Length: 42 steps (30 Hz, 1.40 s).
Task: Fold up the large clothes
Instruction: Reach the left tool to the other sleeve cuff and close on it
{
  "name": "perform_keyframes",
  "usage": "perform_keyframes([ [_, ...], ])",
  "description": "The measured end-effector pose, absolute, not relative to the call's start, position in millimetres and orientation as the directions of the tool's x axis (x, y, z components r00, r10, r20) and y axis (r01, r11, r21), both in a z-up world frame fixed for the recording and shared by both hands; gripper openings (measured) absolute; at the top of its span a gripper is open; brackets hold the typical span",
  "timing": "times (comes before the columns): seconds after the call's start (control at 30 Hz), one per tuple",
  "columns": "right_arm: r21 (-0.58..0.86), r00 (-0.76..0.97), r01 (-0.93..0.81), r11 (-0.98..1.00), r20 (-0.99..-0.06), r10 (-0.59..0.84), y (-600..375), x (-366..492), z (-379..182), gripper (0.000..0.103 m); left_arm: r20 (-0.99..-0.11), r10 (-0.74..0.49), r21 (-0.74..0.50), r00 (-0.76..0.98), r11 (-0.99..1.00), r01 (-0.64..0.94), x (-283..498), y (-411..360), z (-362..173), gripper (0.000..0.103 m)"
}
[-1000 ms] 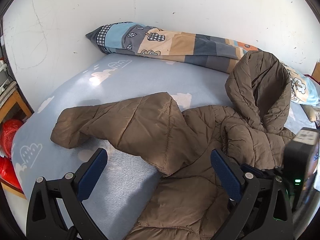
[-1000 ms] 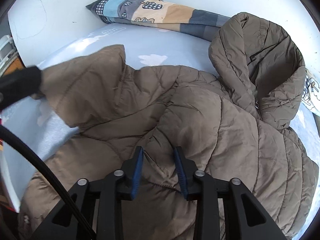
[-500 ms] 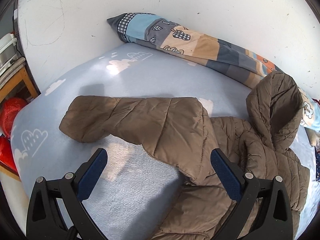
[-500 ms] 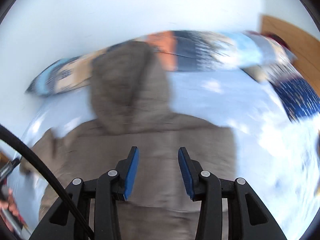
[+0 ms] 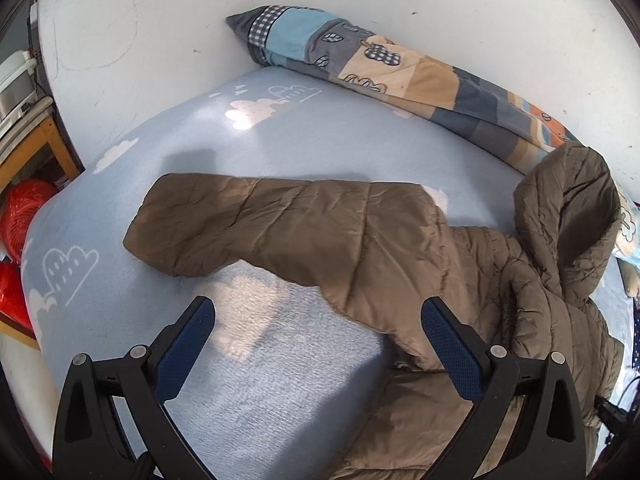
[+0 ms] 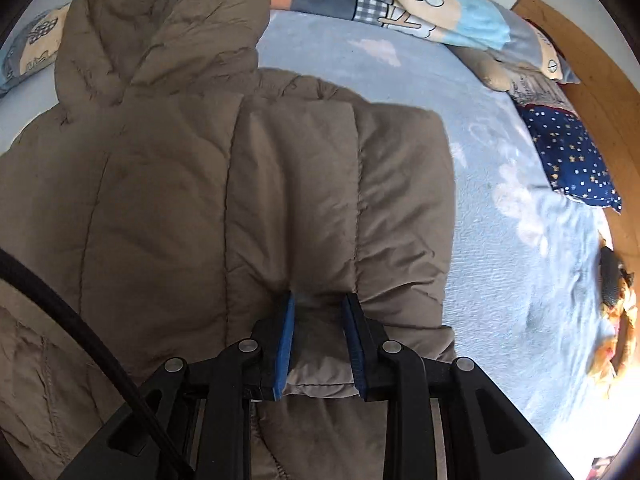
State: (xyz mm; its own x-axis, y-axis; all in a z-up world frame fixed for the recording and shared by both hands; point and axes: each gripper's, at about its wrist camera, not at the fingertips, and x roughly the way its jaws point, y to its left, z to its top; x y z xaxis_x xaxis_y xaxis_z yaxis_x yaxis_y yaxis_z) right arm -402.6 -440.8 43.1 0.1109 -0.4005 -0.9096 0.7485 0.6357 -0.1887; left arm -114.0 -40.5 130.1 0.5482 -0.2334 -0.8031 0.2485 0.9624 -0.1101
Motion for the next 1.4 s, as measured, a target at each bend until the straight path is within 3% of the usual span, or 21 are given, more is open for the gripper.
perform_keyframes([
  [0.13,-0.260,0.224,0.721,0.642,-0.789,-0.571,-404,-389,97,0.025,-0.814,-0.240,-0.152,0.528,0.967,0.204,-96,-16,127,0.103],
  [0.27,-0.013,0.492,0.591,0.806,-0.786,-0.373,-363,-364,110,0.025,-0.832,-0.260,-0.233,0.491,0.965,0.117,-73,20,119,0.103],
  [0.33,-0.008,0.498,0.536,0.844,-0.804,-0.324,-348,-345,93,0.025,-0.841,-0.283,-0.299,0.461,0.953,0.039,-59,48,109,0.103],
  [0.5,-0.210,0.339,0.429,0.878,-0.864,-0.372,-323,-300,28,0.026,-0.842,-0.353,-0.449,0.408,0.878,-0.166,-35,119,82,0.103],
  [0.6,-0.264,0.308,0.422,0.867,-0.858,-0.411,-311,-291,38,0.025,-0.806,-0.432,-0.550,0.404,0.799,-0.243,-24,152,66,0.103],
  [0.7,-0.205,0.401,0.443,0.873,-0.826,-0.397,-302,-300,65,0.026,-0.745,-0.528,-0.655,0.408,0.694,-0.299,-16,174,50,0.100],
  [0.77,-0.171,0.435,0.461,0.871,-0.812,-0.389,-302,-302,77,0.031,-0.701,-0.576,-0.709,0.420,0.626,-0.325,-11,182,41,0.085],
  [0.97,-0.065,0.473,0.484,0.873,-0.819,-0.323,-310,-307,86,0.033,-0.589,-0.658,-0.808,0.470,0.492,-0.324,2,188,22,0.073],
  [1.13,-0.058,0.490,0.466,0.883,-0.814,-0.312,-305,-308,86,0.033,-0.601,-0.612,-0.798,0.514,0.484,-0.358,11,186,3,0.060],
  [1.2,-0.062,0.499,0.459,0.886,-0.808,-0.315,-305,-308,84,0.033,-0.582,-0.599,-0.813,0.550,0.453,-0.367,14,186,-6,0.046],
  [1.37,-0.058,0.510,0.451,0.891,-0.802,-0.311,-306,-306,81,0.033,-0.550,-0.551,-0.833,0.628,0.419,-0.362,26,176,-16,0.042],
  [1.4,-0.057,0.504,0.457,0.888,-0.806,-0.311,-309,-305,79,0.033,-0.556,-0.540,-0.827,0.632,0.433,-0.359,29,173,-15,0.037],
])
